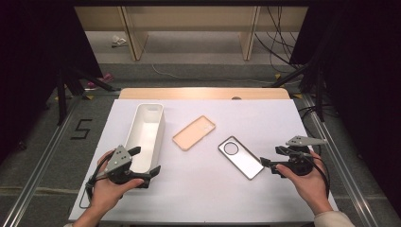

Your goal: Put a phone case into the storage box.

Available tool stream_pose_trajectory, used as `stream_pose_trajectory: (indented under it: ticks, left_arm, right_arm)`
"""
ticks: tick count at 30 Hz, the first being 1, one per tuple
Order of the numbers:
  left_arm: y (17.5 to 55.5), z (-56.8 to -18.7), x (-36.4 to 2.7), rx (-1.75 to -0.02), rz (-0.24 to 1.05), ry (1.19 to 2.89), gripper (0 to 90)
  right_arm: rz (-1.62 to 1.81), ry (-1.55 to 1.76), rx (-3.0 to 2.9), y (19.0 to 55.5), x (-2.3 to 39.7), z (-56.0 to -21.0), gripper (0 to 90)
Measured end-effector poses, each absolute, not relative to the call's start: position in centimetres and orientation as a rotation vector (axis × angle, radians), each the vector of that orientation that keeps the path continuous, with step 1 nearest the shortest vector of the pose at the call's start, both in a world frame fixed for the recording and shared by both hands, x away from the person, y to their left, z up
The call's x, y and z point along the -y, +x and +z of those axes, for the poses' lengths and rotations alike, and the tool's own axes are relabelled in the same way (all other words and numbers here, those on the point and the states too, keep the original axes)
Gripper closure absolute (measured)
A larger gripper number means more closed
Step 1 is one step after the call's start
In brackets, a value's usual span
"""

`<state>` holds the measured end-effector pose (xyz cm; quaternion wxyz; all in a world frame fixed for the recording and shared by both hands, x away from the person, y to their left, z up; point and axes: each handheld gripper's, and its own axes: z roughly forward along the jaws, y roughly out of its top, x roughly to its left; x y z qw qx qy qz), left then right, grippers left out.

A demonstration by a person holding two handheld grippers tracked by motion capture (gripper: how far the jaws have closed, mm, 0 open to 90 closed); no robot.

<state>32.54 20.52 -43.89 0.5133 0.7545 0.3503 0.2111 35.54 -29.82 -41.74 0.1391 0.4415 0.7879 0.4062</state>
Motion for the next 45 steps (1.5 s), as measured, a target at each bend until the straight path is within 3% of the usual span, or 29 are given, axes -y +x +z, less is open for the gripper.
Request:
stream_pose_trajectory:
  ticks: [6, 9, 15, 16, 18, 30, 45]
  left_arm:
    - [32.6, -43.9, -20.5, -0.841, 0.510, 1.817, 1.8]
    - [32.6, -43.9, -20.5, -0.841, 0.510, 1.819, 2.0]
    - [32.6, -43.9, -20.4, -0.841, 0.507, 1.824, 2.4]
    - [32.6, -43.9, -20.4, -0.840, 0.508, 1.825, 2.4]
    - [32.6, -43.9, -20.4, -0.838, 0.508, 1.827, 2.5]
    - [32.6, -43.9, -20.3, -0.833, 0.506, 1.827, 2.8]
    - [32.5, -43.9, -20.3, -0.833, 0.506, 1.825, 2.9]
  right_arm:
    - [1.161, 1.276, -2.281, 35.7, 29.6, -41.9, 22.3]
    - [1.138, 1.286, -2.289, 35.9, 29.6, -41.9, 37.5]
    - [0.984, 1.300, -2.352, 37.1, 29.3, -42.4, 79.9]
    - [0.984, 1.300, -2.352, 37.1, 29.3, -42.4, 79.9]
    - [0.858, 1.340, -2.409, 38.0, 28.7, -43.1, 89.4]
    - [0.484, 1.413, -2.546, 41.6, 27.8, -45.5, 90.0]
    - [0.421, 1.308, -2.704, 40.5, 25.1, -45.6, 90.0]
